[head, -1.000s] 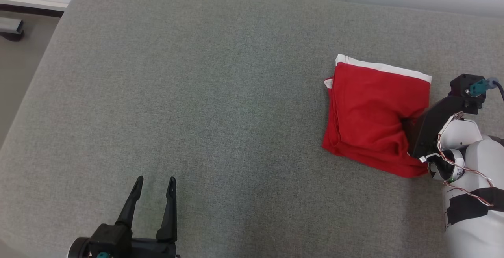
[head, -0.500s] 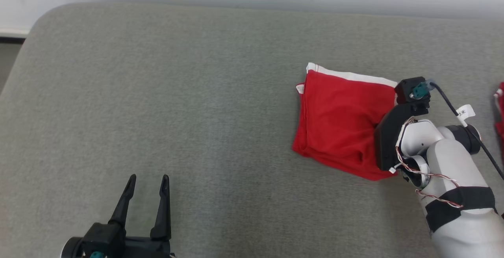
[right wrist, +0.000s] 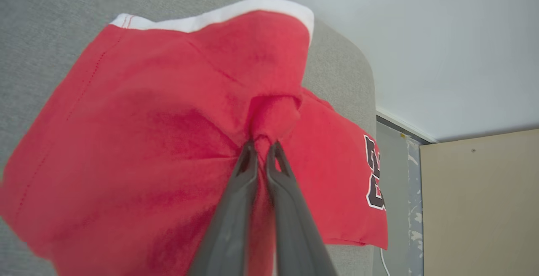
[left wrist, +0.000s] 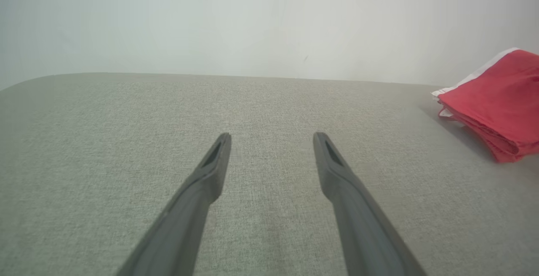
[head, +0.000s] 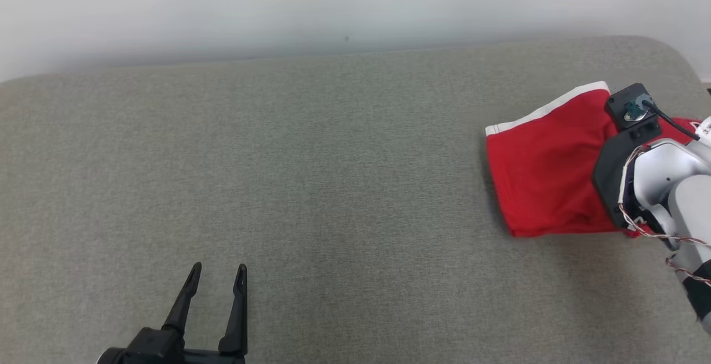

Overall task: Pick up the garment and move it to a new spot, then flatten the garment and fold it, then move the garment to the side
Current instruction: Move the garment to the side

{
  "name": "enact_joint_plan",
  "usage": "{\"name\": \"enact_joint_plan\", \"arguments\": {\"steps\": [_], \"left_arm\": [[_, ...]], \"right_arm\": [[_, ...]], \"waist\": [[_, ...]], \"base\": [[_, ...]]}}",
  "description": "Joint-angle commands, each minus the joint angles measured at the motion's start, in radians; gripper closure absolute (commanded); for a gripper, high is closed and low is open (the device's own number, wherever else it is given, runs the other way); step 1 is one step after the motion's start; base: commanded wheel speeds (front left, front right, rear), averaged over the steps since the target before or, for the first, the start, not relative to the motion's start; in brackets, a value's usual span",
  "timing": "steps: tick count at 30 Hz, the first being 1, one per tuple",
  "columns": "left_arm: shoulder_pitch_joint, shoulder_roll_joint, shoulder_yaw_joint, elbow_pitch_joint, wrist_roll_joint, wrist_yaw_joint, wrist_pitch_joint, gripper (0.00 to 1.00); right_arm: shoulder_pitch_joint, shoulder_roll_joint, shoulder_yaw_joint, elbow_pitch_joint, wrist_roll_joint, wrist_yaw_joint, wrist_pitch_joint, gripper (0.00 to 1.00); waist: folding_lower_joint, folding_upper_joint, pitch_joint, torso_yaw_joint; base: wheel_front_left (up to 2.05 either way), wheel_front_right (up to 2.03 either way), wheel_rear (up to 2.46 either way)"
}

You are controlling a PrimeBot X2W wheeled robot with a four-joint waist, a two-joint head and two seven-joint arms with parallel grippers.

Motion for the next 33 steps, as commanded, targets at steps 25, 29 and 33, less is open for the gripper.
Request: {"name": "enact_joint_plan", "arguments": {"steps": [25,29,33], "left_arm": [[-0.023,0.114,-0.026,-0.042,0.014,0.002,-0.003,0.00],[-0.030,0.126,-0.030,-0.064,0.035,0.006,-0.003,0.00],[-0.046,0.122,-0.034,-0.089,0.050,0.009,-0.003,0.00]], "right_arm": [[0.006,-0.060,-0.435,0.231,-0.192,0.000,-0.269,1.00],[0.015,-0.036,-0.540,0.236,-0.276,0.000,-0.304,1.00],[0.034,-0.002,-0.615,0.236,-0.348,0.000,-0.318,0.00]], "waist": [[0.0001,-0.0001,0.138,0.060],[0.0001,-0.0001,0.161,0.067],[0.0001,-0.0001,0.173,0.070]], "base": [[0.00,0.00,0.00],[0.00,0.00,0.00],[0.00,0.00,0.00]]}}
